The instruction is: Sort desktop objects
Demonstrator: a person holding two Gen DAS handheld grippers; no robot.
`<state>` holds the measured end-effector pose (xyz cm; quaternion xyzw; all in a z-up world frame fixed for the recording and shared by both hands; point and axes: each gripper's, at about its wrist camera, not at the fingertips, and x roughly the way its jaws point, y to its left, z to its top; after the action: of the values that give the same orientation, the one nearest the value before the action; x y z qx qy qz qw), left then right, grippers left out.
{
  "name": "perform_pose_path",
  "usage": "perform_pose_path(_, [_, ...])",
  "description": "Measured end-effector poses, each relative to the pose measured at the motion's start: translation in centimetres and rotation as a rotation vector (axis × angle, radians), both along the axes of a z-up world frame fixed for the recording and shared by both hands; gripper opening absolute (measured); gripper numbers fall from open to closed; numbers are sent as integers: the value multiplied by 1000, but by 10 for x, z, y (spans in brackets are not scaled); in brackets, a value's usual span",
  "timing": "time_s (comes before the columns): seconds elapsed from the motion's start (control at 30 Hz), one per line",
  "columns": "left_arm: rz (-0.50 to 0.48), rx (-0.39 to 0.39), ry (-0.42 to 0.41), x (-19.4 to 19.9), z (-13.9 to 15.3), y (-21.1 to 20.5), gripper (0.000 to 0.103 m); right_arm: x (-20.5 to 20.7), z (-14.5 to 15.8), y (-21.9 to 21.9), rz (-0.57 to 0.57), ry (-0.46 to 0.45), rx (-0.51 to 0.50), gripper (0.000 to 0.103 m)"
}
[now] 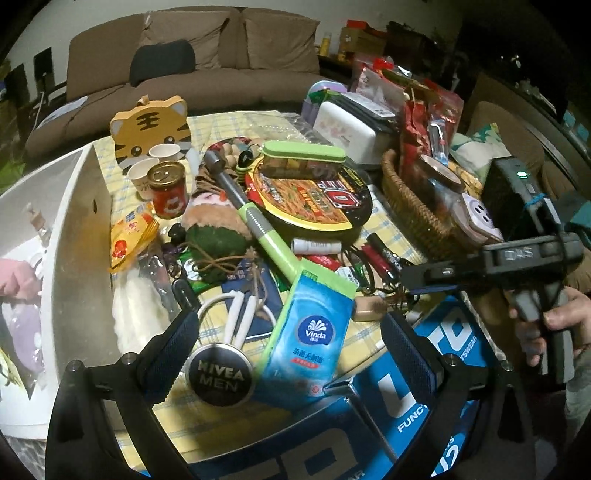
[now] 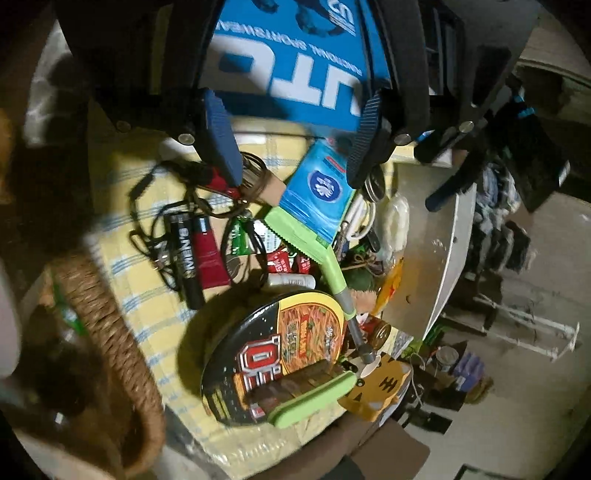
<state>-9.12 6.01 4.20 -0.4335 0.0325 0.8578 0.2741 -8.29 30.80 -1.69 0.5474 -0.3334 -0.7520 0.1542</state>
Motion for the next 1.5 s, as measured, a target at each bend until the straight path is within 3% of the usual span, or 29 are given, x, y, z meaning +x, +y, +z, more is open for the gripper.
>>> perform_pose_path(0.07, [-6, -9, 6, 1, 0, 3, 101, -8, -12, -1, -19, -29, -2, 55])
perform_pose_path(0.13, [-17, -13, 10, 2, 0, 6, 101, -12, -18, 0, -43, -26, -4, 44])
perform_pose_path(0.2, [-23, -16, 9, 3, -1, 9, 101, -15, -17, -2, -45, 7, 4, 11])
perform_pose_path(0.23, [-26, -20, 9, 4, -1, 11, 101, -15, -14, -2, -51, 25, 7, 6])
perform_pose_path(0.37, [-27, -16, 4, 3, -1, 12, 101, -8, 15, -4, -45, 141, 35, 4])
perform_pose_path(0.63, [-31, 7, -27, -3, -1, 22, 101, 26, 102, -5, -23, 387, 26, 3])
perform_pose_path(0.73, [-50, -25, -19, -14, 4, 39, 101, 32, 121, -1, -20, 435, 36, 3])
perform_pose_path(0.87, [-68, -78, -90, -40, -3, 76, 100, 39, 132, 9, -36, 465, 10, 3])
perform_pose_path(1.03, [-61, -149, -213, -62, -34, 113, 63, 45, 135, 33, -82, 468, -15, 3])
perform_pose_path(1.13, [-59, -161, -278, -67, -51, 124, 62, 45, 132, 41, -93, 459, -22, 3])
perform_pose_path(1.4, [-123, -235, -278, -60, -73, 159, 62, 45, 123, 56, -109, 440, -38, 4])
perform_pose_path(1.47, [-117, -217, -270, -58, -73, 159, 36, 45, 124, 56, -106, 442, -40, 4])
perform_pose_path(1.5, [-112, -192, -279, -59, -72, 157, 17, 46, 124, 55, -102, 443, -37, 4])
